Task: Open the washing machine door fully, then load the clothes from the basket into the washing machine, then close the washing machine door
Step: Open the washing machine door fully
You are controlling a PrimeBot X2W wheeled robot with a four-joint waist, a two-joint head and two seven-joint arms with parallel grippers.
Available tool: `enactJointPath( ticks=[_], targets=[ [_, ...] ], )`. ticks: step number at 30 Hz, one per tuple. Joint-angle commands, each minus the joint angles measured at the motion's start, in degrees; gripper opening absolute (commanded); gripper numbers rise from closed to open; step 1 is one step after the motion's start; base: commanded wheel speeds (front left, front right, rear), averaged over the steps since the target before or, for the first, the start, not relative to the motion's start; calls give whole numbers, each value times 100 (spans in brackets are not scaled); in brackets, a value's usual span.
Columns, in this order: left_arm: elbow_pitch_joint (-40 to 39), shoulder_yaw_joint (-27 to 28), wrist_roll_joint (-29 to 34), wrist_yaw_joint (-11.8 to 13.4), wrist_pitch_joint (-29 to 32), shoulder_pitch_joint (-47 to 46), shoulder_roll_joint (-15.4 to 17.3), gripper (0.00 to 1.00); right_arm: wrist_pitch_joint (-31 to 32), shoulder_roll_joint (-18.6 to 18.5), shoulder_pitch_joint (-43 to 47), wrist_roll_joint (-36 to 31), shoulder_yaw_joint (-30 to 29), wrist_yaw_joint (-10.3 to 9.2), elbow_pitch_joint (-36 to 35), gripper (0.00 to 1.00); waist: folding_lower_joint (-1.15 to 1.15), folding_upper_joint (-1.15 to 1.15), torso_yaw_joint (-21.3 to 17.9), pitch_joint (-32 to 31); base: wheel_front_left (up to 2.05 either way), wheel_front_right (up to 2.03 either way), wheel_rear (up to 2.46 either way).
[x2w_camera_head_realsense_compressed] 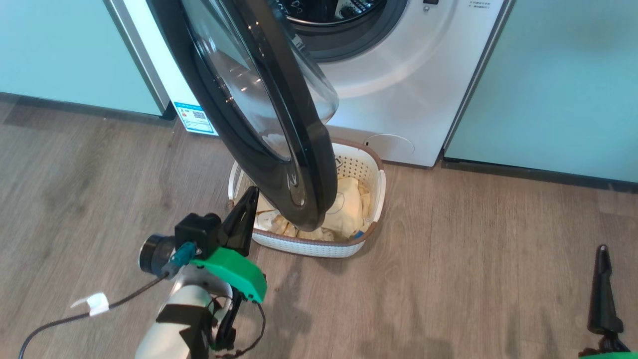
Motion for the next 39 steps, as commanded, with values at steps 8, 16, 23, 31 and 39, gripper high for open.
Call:
enactJointPath(
  ticks=[8, 16, 23, 31, 39],
  targets=[
    [-367, 349, 55, 138, -36, -271, 120, 0, -37, -85, -174, 78, 95, -16, -106, 100, 0, 0, -7, 6, 0, 0, 0],
    [-1296, 714, 260, 513, -36, -738, 341, 0, -37, -85, -189, 149, 65, -16, -35, 100, 0, 0, 41, -51, 0, 0, 0],
    [-2276, 809, 391, 583, 80, -1623, 594, 0, -37, -85, -162, 200, 66, -16, 5, 100, 0, 0, 50, -100, 0, 0, 0],
    [-3189, 205, 454, 342, 447, -2404, 454, 0, -37, -85, -181, 265, 104, -16, 46, 100, 0, 0, 29, -139, 0, 0, 0],
    [-3594, -1209, -2, 108, 1104, -2318, 95, 0, -37, -85, -183, 300, 191, -16, 90, 100, 0, 0, -83, -176, 0, 0, 0]
  ],
)
